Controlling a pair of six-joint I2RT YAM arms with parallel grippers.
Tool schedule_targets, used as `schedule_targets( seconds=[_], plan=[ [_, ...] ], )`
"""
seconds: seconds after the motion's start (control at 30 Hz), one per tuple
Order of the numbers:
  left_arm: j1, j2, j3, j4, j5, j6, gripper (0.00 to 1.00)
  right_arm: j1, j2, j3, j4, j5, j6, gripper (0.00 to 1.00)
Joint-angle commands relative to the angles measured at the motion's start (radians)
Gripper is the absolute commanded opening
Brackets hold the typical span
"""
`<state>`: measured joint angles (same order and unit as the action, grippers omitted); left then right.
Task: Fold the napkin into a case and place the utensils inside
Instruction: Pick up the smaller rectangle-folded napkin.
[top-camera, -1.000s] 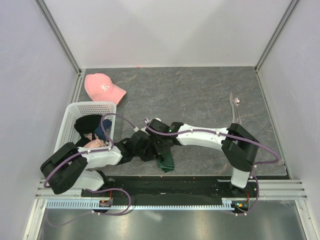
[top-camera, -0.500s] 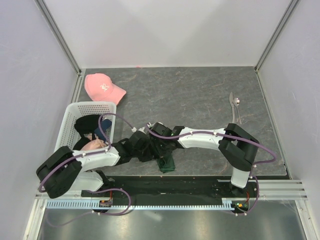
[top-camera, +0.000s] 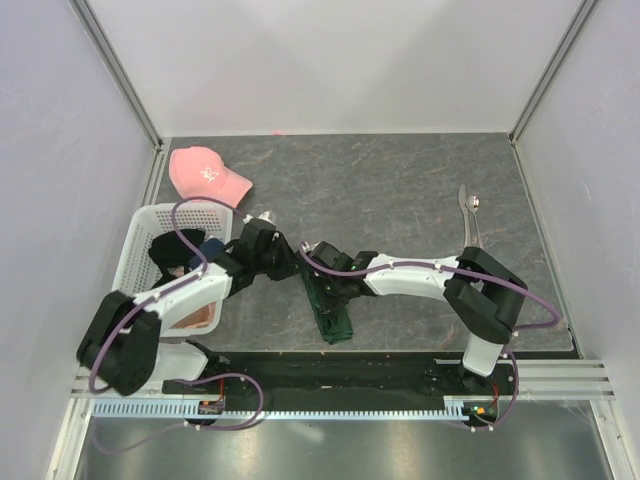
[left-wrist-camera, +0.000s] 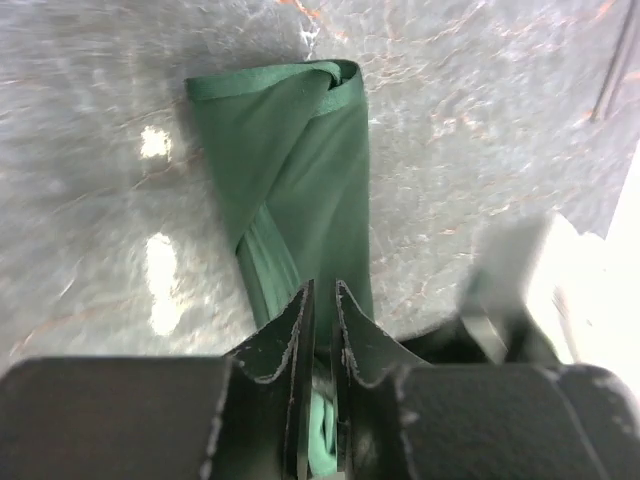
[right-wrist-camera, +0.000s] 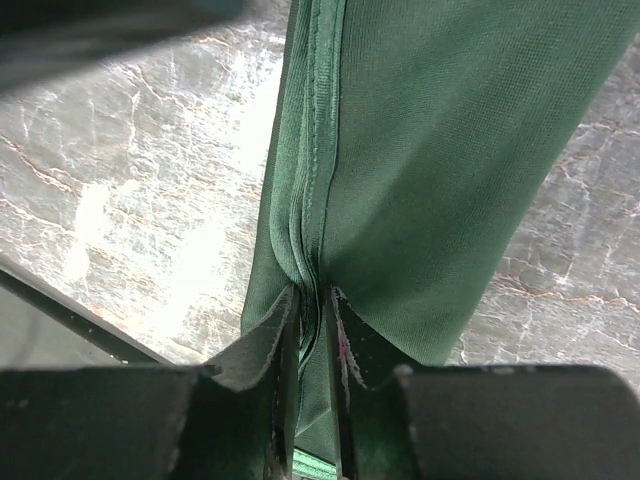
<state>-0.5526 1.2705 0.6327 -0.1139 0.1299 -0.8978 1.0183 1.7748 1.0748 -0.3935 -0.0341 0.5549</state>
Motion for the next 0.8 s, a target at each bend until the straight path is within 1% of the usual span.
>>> schedule_targets(
  seconds=[0.0, 0.1, 0.17, 0.23, 0.33, 0.37, 0.47, 0.57, 0.7, 0.77],
  plan=[
    [0.003, 0.156, 0.061, 0.111, 0.108, 0.065, 0.15, -0.006, -0.035, -0.022, 0.030, -0.015, 0.008, 0.24],
    [0.003, 0.228, 0.078, 0.146, 0.105, 0.085, 0.13, -0.006, -0.037, -0.026, 0.036, -0.027, 0.008, 0.25],
    [0.009, 0.280, 0.091, 0.120, 0.045, 0.124, 0.12, -0.006, -0.058, -0.029, 0.033, -0.030, 0.005, 0.28],
    [0.017, 0.302, 0.090, 0.094, 0.025, 0.140, 0.12, -0.006, -0.083, -0.032, 0.021, -0.035, 0.004, 0.30],
    [0.019, 0.323, 0.100, 0.092, 0.016, 0.180, 0.11, -0.006, -0.118, -0.024, 0.001, -0.053, -0.007, 0.37],
    [0.019, 0.334, 0.110, 0.079, 0.019, 0.187, 0.11, -0.006, -0.127, -0.019, -0.001, -0.055, -0.009, 0.42],
    [0.019, 0.339, 0.108, 0.082, 0.025, 0.191, 0.10, -0.009, -0.149, -0.007, -0.010, -0.041, -0.013, 0.46],
    [0.019, 0.326, 0.105, 0.077, 0.016, 0.197, 0.10, -0.011, -0.121, -0.013, 0.007, -0.064, -0.004, 0.47],
    [0.019, 0.311, 0.110, 0.065, 0.019, 0.191, 0.10, -0.009, -0.072, -0.062, 0.085, -0.110, 0.025, 0.46],
    [0.019, 0.284, 0.113, 0.060, 0.033, 0.185, 0.10, -0.009, -0.069, -0.069, 0.087, -0.095, 0.027, 0.45]
  ],
)
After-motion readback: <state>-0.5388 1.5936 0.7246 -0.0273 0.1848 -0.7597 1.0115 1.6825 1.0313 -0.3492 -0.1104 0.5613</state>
